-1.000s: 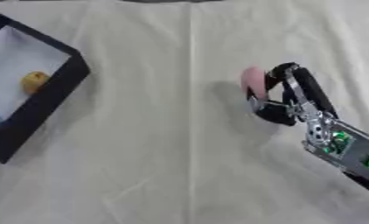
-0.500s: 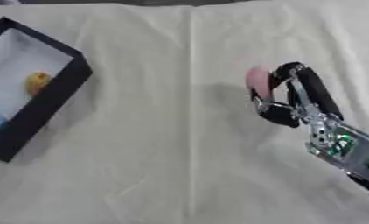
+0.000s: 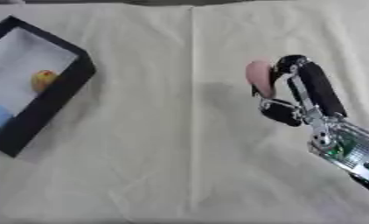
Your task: Pick up the objects with one hand, pass them to the other hand, and then place them into the box on the other side of the table.
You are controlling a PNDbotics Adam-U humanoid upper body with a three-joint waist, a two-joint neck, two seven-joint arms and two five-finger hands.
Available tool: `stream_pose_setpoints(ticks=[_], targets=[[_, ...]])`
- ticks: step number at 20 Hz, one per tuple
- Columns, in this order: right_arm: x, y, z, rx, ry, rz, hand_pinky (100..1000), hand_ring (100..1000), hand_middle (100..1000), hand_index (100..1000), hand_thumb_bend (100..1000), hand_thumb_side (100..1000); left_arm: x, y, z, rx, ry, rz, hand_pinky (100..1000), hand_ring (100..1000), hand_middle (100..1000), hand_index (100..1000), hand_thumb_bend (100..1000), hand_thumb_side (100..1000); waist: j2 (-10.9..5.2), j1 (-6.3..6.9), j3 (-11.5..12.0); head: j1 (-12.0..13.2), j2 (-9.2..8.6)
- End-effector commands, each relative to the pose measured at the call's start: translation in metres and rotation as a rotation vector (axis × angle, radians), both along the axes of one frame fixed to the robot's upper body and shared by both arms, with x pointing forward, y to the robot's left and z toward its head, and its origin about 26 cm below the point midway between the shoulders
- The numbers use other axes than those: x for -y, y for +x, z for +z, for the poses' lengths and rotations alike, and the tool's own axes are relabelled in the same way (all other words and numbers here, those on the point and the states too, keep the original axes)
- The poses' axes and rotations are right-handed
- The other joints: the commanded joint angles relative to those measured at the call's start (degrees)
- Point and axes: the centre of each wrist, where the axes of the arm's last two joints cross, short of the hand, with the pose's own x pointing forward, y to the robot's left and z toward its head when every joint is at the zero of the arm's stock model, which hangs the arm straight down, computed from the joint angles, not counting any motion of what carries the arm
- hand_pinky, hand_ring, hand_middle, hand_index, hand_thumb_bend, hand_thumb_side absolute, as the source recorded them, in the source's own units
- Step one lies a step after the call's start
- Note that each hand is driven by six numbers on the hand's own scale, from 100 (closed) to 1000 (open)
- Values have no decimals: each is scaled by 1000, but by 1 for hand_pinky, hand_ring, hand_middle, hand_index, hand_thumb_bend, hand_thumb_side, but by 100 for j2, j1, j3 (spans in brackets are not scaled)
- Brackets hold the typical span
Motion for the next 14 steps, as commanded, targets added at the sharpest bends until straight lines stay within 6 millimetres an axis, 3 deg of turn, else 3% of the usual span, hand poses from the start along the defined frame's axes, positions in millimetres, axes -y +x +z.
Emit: stream_pose_setpoints(ticks=[1,14], targets=[[-1,1,7,53,-26,27,100,581,549,459,161,100,4,-5,10,34,49,-17,853,671,598,719,100,214,-207,75,15,16,32],[-14,4,11,130,44,113,124,577,550,454,124,100,50,-12,17,28,199,-208,839,681,609,725,100,190,-226,132,201,-77,39]])
